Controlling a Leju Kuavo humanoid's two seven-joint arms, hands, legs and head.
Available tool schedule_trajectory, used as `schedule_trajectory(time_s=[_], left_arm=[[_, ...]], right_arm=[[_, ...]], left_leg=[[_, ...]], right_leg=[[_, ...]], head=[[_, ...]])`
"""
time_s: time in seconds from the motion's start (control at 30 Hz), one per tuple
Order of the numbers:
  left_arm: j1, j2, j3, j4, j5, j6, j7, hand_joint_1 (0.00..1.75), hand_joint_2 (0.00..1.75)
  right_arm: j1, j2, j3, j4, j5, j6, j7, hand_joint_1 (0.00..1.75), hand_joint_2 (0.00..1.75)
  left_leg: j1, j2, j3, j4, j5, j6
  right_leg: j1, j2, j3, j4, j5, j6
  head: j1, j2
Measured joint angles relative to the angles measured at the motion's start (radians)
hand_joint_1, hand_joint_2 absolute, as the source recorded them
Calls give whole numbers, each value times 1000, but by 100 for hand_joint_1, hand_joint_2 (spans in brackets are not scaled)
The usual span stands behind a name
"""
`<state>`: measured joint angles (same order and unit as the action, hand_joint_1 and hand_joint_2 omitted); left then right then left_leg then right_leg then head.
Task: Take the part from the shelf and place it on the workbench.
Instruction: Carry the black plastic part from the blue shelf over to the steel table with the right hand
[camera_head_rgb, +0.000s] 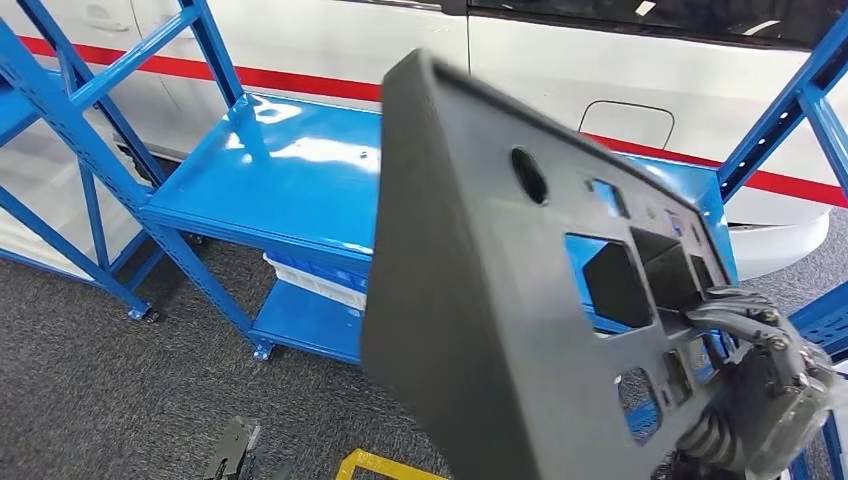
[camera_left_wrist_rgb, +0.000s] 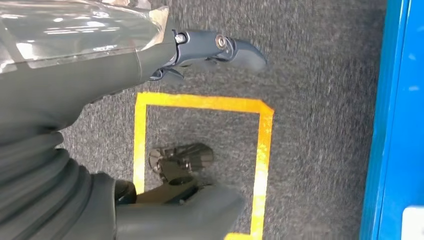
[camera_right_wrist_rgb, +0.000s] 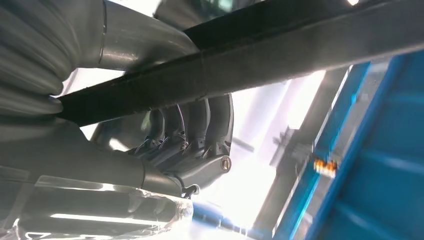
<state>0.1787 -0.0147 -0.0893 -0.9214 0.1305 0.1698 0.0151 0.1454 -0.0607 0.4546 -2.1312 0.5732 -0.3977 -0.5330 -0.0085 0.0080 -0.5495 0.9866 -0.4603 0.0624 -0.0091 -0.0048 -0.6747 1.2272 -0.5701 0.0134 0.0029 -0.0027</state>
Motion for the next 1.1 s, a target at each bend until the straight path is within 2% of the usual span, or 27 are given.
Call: schedule_trajectory(time_s=[0.03, 0.07, 0.1, 0.17, 0.2, 0.23, 0.27, 0.33, 0.4, 0.43, 0.5, 0.53, 0.57, 0.6, 0.63, 0.7, 0.73, 0.77, 0.83, 0.9, 0.97, 1.03, 1.07, 1.1], left_arm=[[6, -2, 4, -2, 2, -1, -2, 0, 175], [12, -3, 10, -4, 3, -2, -5, 0, 175], [18, -5, 15, -6, 5, -3, -8, 0, 175], [27, -7, 25, -11, 7, -6, -12, 0, 175], [30, -7, 31, -15, 7, -6, -14, 0, 175], [33, -8, 37, -18, 8, -7, -16, 0, 175], [37, -8, 43, -21, 8, -7, -17, 0, 175], [46, -8, 50, -27, 9, -8, -19, 0, 175], [53, -9, 55, -30, 9, -9, -20, 0, 175], [54, -9, 58, -32, 9, -10, -20, 0, 175], [56, -10, 64, -33, 9, -11, -21, 0, 175], [59, -10, 67, -33, 10, -11, -21, 0, 175], [63, -11, 69, -34, 12, -11, -21, 0, 175], [68, -12, 72, -36, 14, -11, -22, 0, 175], [73, -13, 75, -40, 16, -11, -23, 0, 175], [80, -15, 85, -49, 20, -12, -25, 0, 175], [83, -16, 89, -54, 22, -12, -26, 0, 175], [86, -17, 93, -58, 24, -14, -27, 0, 175], [96, -18, 101, -66, 29, -20, -28, 0, 175], [104, -22, 108, -73, 34, -30, -28, 0, 175], [106, -25, 114, -78, 38, -38, -27, 0, 175], [108, -25, 118, -80, 40, -43, -27, 0, 175], [109, -25, 119, -80, 41, -45, -26, 0, 175], [109, -25, 120, -80, 41, -47, -26, 0, 175]], right_arm=[[2, -4, 4, 1, -9, 24, -2, 175, 175], [4, -8, 8, 2, -21, 52, -5, 175, 175], [7, -12, 13, 2, -34, 80, -7, 175, 175], [12, -20, 20, 3, -51, 123, -15, 175, 175], [15, -22, 22, 4, -54, 135, -19, 175, 175], [18, -23, 23, 4, -55, 142, -24, 175, 175], [20, -24, 24, 6, -57, 149, -28, 175, 175], [25, -26, 24, 8, -60, 157, -33, 175, 175], [26, -27, 24, 10, -61, 160, -36, 175, 175], [27, -26, 24, 10, -61, 160, -36, 175, 175], [27, -27, 24, 11, -62, 165, -37, 175, 175], [27, -27, 24, 13, -64, 170, -38, 175, 175], [27, -27, 24, 14, -66, 175, -40, 175, 175], [27, -27, 24, 17, -70, 180, -43, 175, 175], [27, -27, 24, 20, -75, 185, -46, 175, 175], [27, -27, 24, 25, -83, 191, -54, 175, 175], [27, -26, 23, 27, -87, 193, -55, 175, 175], [27, -26, 23, 29, -90, 196, -56, 175, 175], [27, -26, 23, 35, -97, 202, -56, 175, 175], [28, -26, 22, 41, -103, 205, -56, 175, 175], [31, -28, 21, 47, -107, 206, -56, 175, 175], [37, -31, 20, 55, -107, 205, -56, 175, 175], [40, -34, 20, 60, -103, 203, -56, 175, 175], [42, -36, 20, 64, -97, 201, -56, 175, 175]], left_leg=[[1, 0, -3, 0, 2, -3], [2, 0, -6, 1, 3, -5], [4, 0, -8, 2, 5, -8], [8, -2, -10, 8, 4, -18], [8, -4, -13, 14, 2, -24], [7, -5, -16, 19, 0, -32], [7, -7, -19, 22, 0, -38], [9, -9, -23, 23, 3, -49], [14, -10, -35, 50, -20, -58], [17, -11, -53, 91, -49, -62], [19, -11, -107, 218, -118, -71], [20, -11, -131, 274, -140, -74], [21, -10, -144, 305, -146, -75], [21, -10, -133, 290, -130, -74], [21, -10, -104, 239, -100, -70], [19, -10, -26, 95, -42, -61], [17, -11, -3, 50, -29, -57], [13, -11, 6, 28, -26, -54], [8, -11, 3, 22, -21, -45], [9, -8, 2, 9, -7, -29], [11, -6, -4, 0, 6, -16], [9, -6, -16, 0, 13, -11], [9, -6, -21, 1, 17, -11], [9, -6, -25, 1, 20, -12]], right_leg=[[-3, 0, -14, 42, -15, 5], [-7, 0, -13, 53, -17, 13], [-11, 0, 8, 25, -4, 25], [-22, 0, 83, -105, 38, 48], [-23, 2, 113, -162, 53, 51], [-23, 4, 131, -196, 61, 48], [-20, 5, 136, -209, 62, 41], [-19, 6, 135, -209, 69, 25], [-24, 6, 134, -211, 75, 12], [-26, 5, 133, -212, 77, 6], [-23, 3, 128, -212, 80, -2], [-22, 2, 126, -212, 81, -3], [-20, 2, 124, -212, 82, -5], [-20, 2, 124, -212, 83, -6], [-20, 3, 124, -212, 83, -6], [-17, 3, 125, -211, 84, -4], [-15, 3, 123, -210, 86, -1], [-14, 3, 121, -210, 88, 3], [-11, 3, 117, -212, 93, 16], [-10, 3, 105, -193, 78, 22], [-11, 3, 64, -102, 22, 16], [-10, 3, 14, 22, -35, 13], [-11, 3, 5, 54, -45, 17], [-11, 3, 16, 47, -40, 25]], head=[[0, 0], [0, 0], [0, 0], [0, 0], [0, 0], [0, 0], [0, 0], [-1, 0], [-2, 0], [-3, 0], [-5, 0], [-5, 0], [-5, 0], [-5, 0], [-5, 0], [-4, 0], [-4, 0], [-4, 0], [-4, 0], [-3, 0], [-2, 0], [-1, 0], [-1, 0], [0, 0]])
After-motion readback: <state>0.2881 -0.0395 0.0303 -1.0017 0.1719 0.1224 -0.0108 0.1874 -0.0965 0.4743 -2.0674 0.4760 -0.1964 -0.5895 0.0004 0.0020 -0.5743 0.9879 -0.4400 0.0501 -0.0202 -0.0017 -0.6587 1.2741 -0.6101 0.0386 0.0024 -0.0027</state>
